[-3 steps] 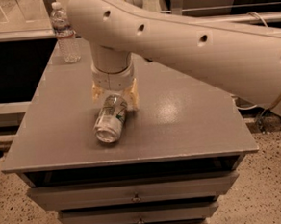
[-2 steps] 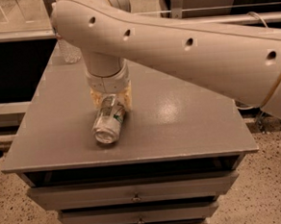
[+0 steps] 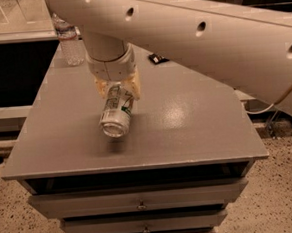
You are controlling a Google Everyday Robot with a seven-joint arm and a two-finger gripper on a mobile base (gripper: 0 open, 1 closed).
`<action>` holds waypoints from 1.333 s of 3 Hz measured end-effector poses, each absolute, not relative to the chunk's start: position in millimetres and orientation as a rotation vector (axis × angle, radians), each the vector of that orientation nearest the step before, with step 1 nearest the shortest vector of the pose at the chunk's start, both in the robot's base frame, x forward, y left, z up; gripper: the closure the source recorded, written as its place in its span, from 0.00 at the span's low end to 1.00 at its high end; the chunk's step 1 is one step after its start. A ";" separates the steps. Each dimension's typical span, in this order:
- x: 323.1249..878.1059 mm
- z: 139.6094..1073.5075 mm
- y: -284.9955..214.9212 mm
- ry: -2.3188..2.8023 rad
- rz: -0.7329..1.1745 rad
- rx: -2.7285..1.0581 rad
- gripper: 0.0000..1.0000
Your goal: Place 7up can upright
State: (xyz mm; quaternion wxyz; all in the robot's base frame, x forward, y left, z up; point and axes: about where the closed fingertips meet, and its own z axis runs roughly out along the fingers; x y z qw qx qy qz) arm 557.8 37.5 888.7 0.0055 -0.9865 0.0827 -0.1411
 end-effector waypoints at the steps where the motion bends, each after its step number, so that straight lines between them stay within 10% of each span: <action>1: 557.3 889.1 37.9 0.247 -0.456 -3.086 1.00; 4: 628.6 974.5 67.9 -0.307 -1.043 -2.849 1.00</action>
Offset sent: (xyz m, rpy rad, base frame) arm -0.0093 0.0052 0.0063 -0.0099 -0.1094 0.0987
